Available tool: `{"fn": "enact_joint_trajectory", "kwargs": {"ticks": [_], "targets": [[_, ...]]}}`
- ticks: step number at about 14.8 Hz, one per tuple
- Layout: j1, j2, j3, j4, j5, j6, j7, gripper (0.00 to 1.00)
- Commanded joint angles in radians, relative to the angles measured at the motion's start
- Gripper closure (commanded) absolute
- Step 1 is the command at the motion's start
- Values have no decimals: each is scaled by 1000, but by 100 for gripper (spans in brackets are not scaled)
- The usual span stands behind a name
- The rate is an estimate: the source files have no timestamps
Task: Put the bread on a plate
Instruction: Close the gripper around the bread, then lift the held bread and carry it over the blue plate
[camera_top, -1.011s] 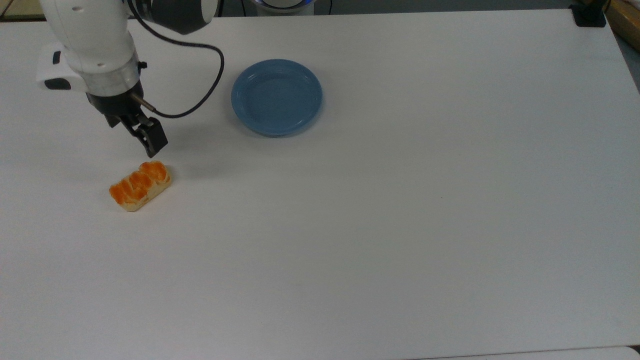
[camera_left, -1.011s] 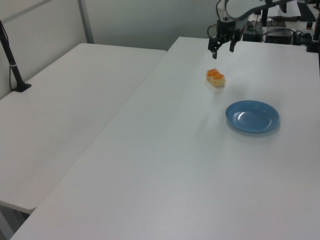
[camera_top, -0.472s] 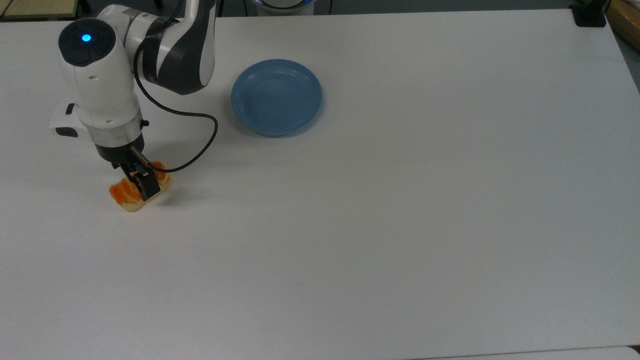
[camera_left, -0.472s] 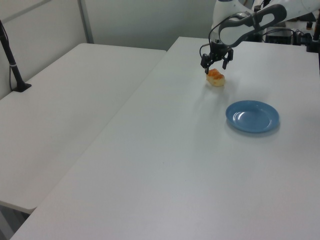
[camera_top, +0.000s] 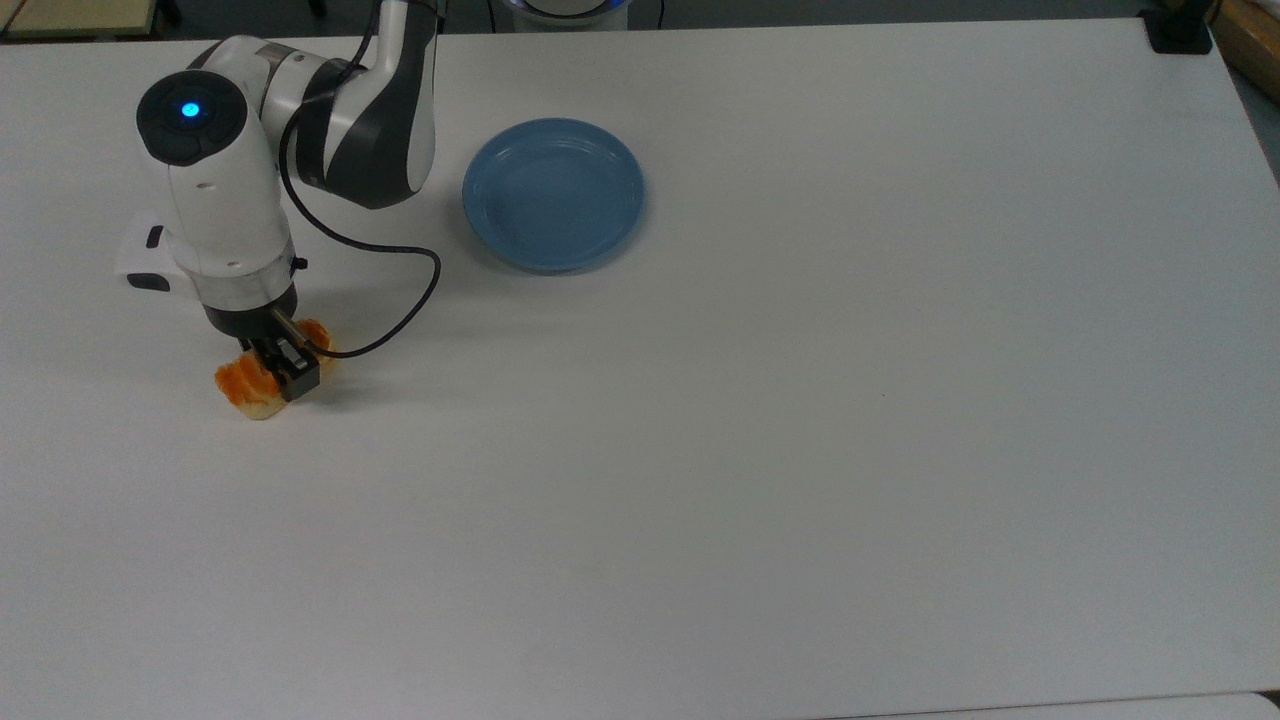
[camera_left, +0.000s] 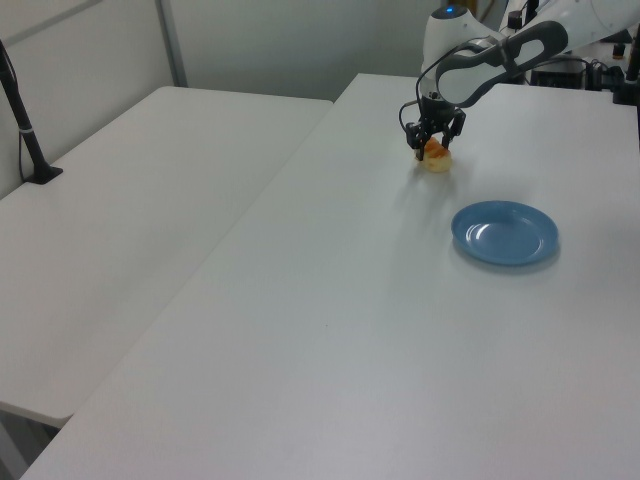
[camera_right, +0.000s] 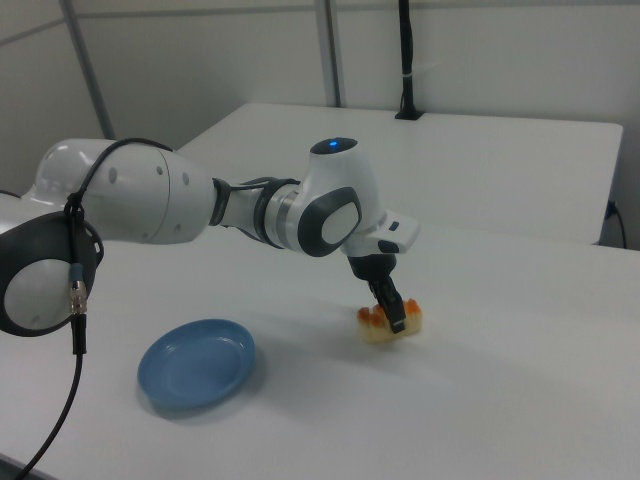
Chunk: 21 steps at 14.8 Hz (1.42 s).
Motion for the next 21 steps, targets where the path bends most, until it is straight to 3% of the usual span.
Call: {"fn": "enact_joint_trajectory", "kwargs": {"ticks": [1, 5, 8, 11, 14, 17, 21], "targets": [[18, -49, -13, -20, -9, 5, -43, 89], [55, -150, -13, -22, 6, -160, -180, 87], [100, -241, -13, -23, 58, -311, -255, 85], [159, -317, -11, -43, 94, -432, -306, 78], [248, -377, -3, -136, 97, -459, -344, 71], [328, -381, 0, -215, 95, -477, -355, 71], [382, -384, 0, -297, 86, -474, -379, 71]]}}
